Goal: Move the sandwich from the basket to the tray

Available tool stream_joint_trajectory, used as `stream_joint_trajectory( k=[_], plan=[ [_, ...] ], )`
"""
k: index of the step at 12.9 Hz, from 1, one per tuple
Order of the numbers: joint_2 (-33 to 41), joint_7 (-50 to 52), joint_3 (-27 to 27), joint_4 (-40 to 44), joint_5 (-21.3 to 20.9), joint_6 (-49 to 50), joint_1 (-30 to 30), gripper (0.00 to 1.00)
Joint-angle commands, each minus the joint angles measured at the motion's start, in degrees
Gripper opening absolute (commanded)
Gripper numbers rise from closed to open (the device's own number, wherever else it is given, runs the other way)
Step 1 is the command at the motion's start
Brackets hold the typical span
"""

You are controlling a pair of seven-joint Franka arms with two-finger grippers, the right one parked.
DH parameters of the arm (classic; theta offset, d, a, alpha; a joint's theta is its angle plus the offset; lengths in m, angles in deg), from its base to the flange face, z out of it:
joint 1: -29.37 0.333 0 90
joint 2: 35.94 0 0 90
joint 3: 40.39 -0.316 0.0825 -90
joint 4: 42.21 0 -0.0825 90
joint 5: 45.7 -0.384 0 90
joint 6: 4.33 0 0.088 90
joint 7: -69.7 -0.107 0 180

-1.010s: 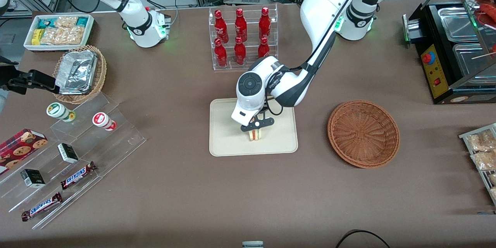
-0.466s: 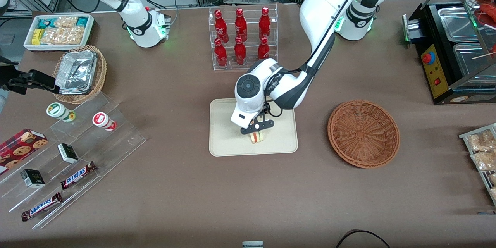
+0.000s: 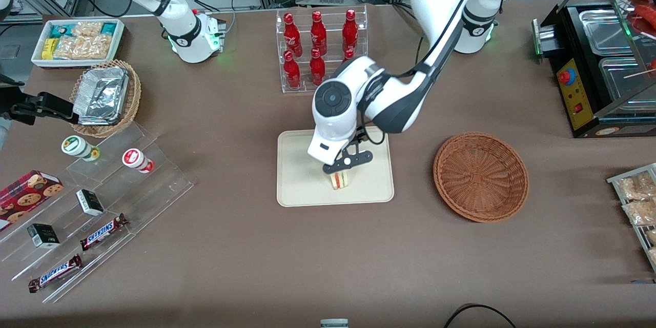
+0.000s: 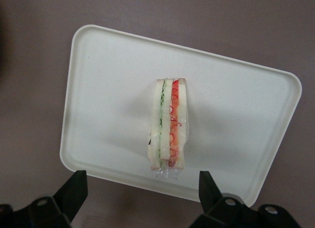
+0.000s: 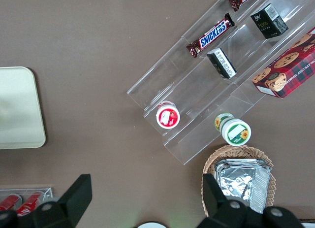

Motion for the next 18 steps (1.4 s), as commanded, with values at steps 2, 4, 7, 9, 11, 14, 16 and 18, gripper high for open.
stream_joint_trajectory(
  k=[2,4,7,9,11,14,16,18],
  plan=[
    [6.3,-4.4,-0.2,-2.1,0.4,7.8,4.1,1.00],
    [9.3,-11.2,-0.2,-3.0,0.9,11.5,8.4,1.00],
    [15.6,-22.1,-0.2,-8.6,1.1,13.6,14.6,1.00],
    [20.3,-30.4,-0.2,-13.4,1.1,12.9,19.5,1.00],
    [23.7,-36.9,-0.2,-16.4,1.2,13.1,23.9,1.00],
    [27.8,-43.6,-1.2,-20.5,1.3,13.0,28.1,1.00],
    [30.5,-48.5,-1.2,-22.2,1.6,13.6,31.0,1.00],
    [32.3,-53.0,-0.3,-22.5,2.4,15.4,35.4,1.00]
  ],
)
